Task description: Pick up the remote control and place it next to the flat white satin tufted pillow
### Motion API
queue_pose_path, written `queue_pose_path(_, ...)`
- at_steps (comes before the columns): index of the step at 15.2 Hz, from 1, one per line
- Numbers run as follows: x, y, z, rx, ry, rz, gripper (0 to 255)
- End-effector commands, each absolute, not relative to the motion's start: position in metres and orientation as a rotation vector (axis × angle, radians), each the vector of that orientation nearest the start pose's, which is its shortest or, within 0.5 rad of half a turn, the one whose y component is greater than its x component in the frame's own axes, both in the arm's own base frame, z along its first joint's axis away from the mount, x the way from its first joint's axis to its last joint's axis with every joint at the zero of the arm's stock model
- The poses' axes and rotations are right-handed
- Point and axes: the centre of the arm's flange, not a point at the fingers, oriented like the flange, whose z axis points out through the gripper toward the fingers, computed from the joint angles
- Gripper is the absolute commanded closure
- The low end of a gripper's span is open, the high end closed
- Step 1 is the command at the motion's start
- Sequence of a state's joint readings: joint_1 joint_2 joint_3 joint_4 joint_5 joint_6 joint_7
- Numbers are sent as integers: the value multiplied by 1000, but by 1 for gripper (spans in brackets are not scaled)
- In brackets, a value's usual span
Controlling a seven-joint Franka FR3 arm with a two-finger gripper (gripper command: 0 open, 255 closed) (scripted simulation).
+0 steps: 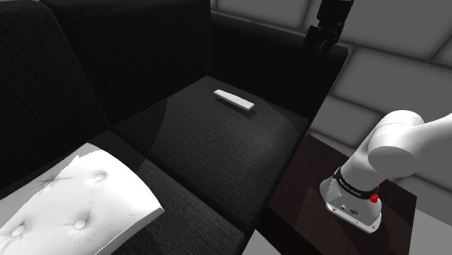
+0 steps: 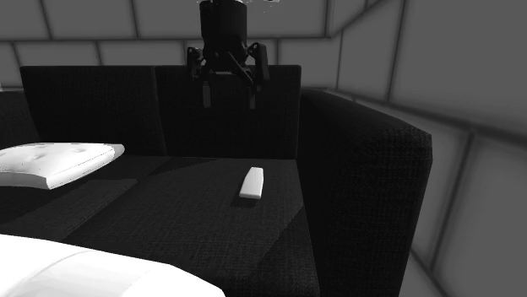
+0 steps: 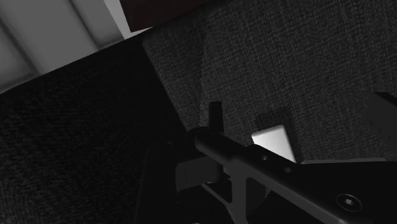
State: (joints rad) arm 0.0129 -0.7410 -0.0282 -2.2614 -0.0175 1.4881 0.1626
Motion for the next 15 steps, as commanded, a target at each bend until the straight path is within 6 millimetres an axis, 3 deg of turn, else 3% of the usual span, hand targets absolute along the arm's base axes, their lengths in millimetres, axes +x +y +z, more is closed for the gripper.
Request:
queue_pose_path(1,311,-10,614,-3131,269,51,0)
queue_pose_path(15,449,-15,493,-3103,16,34,0)
